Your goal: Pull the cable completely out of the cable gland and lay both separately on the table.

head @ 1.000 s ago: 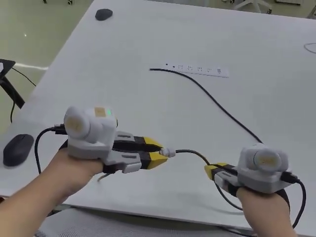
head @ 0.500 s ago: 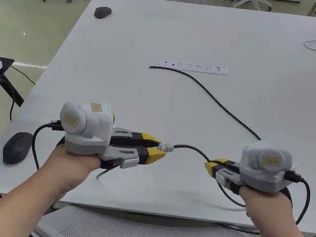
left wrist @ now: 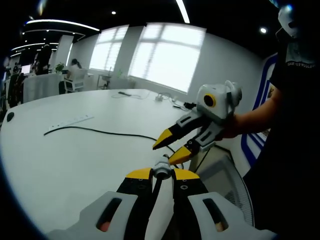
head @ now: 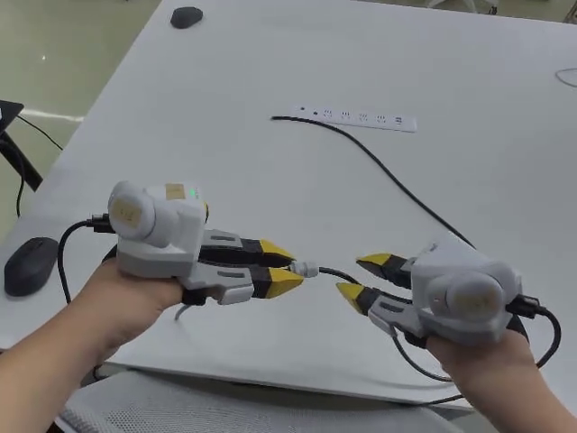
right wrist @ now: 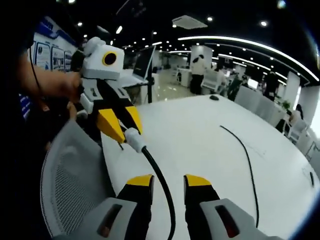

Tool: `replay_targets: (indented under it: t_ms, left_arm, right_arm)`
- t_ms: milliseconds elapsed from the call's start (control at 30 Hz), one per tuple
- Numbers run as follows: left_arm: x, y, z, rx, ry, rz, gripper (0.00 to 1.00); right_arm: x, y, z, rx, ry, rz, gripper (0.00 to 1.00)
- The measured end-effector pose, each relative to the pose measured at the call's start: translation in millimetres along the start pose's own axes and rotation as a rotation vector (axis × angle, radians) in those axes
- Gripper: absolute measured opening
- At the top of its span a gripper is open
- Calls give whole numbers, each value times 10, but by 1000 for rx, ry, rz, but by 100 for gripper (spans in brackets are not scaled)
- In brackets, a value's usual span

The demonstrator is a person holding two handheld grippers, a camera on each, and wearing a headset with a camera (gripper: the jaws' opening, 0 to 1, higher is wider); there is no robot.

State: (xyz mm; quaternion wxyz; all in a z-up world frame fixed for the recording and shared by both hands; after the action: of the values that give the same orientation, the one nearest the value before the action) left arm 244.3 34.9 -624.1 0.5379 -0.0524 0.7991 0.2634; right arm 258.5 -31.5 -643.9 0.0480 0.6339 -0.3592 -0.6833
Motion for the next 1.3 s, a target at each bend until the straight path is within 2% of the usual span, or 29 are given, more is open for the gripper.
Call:
replay_targets:
  t_ms: [133,333,467,833,1300]
  left_arm:
    - [-4,-1,-16,4,-3,-1,15]
    - [-1,4,-7,-5,-13,0,15]
    - [16,8,-2,-4,-18,3,15]
    - [-16,1,-1,-8,-31,-13,14]
    - [-31,6,11,-12,-36,-14,14]
  right_arm:
    - [-78,-56,97,-31,82,22,16]
    - [-140,-76,173,-45,106,7,5]
    - [-127,-83,166,-39,122,15,3]
    - [-81,-86,135,-25,45,10,0]
    - [-28,-83,90,-16,-54,2,0]
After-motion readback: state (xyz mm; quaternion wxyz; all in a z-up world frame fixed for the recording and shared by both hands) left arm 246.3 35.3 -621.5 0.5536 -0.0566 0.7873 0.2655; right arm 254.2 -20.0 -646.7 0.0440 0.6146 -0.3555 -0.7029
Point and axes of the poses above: the centre of the closed fingertips' face, and the gripper's own axes: y roughly backward along the fingers, z roughly to its left, x roughly out of its underside, the point moved 2 cm from there along y, roughly backward along the fingers, and after that the axes turned 3 degrees about -x, right-handed, at the moved point
